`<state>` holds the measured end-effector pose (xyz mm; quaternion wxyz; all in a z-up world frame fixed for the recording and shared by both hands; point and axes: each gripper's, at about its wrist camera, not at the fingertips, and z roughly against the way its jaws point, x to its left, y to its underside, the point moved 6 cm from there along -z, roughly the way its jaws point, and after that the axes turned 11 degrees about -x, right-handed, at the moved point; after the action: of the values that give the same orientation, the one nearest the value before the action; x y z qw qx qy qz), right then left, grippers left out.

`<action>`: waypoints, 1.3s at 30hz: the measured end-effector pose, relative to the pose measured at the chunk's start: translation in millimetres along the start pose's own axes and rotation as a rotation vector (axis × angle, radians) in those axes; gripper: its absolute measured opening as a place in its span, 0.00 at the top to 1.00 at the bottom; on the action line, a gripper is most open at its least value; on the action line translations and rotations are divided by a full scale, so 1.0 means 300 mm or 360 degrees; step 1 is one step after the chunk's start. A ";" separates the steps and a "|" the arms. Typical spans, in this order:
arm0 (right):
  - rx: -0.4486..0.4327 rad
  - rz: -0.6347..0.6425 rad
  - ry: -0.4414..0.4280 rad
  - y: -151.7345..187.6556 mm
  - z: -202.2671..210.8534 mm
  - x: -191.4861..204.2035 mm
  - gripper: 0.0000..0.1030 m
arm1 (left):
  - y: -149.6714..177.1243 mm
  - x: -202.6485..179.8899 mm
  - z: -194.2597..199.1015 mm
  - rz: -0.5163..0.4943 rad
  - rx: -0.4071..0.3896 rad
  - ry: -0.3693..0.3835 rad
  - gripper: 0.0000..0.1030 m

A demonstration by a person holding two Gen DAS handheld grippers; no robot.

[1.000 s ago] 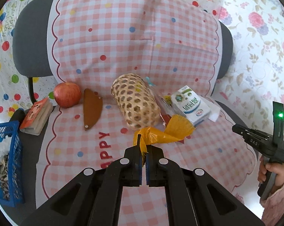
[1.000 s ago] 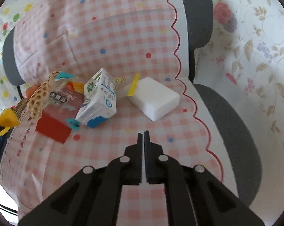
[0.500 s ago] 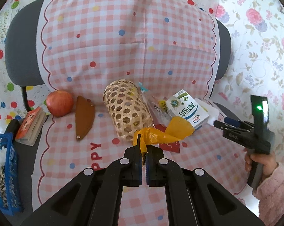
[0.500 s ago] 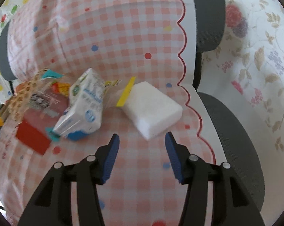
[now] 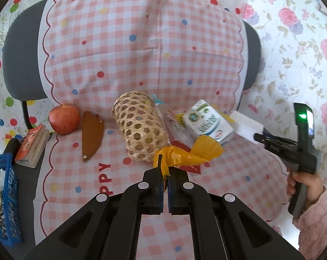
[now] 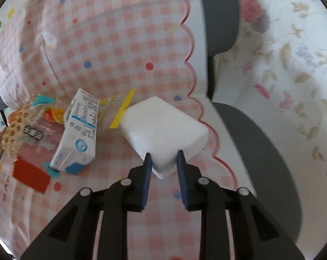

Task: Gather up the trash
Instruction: 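Grasp the white sponge block with the right tool while the left tool holds the wrapper, then carry wrapper and sponge over the pink bin and open both tools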

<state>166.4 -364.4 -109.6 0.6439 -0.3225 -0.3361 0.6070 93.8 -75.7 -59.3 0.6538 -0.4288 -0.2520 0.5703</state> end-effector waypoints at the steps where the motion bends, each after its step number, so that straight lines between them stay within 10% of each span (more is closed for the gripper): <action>1: -0.0020 -0.0005 0.0013 0.002 0.038 -0.009 0.78 | 0.000 -0.010 0.009 -0.0004 -0.0006 0.0014 0.97; 18: -0.0212 -0.0029 0.0083 0.312 0.768 -0.046 0.76 | 0.220 -0.366 0.280 -0.0159 -0.0033 0.0452 0.97; 39: -0.0103 -0.0219 0.0440 0.798 1.135 -0.197 0.74 | 0.587 -0.774 0.429 -0.0468 0.0135 0.0819 0.97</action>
<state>-251.8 -407.6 -116.5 0.7133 -0.4000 -0.2850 0.5000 -156.5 -267.2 -106.5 0.7891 -0.4903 -0.1134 0.3523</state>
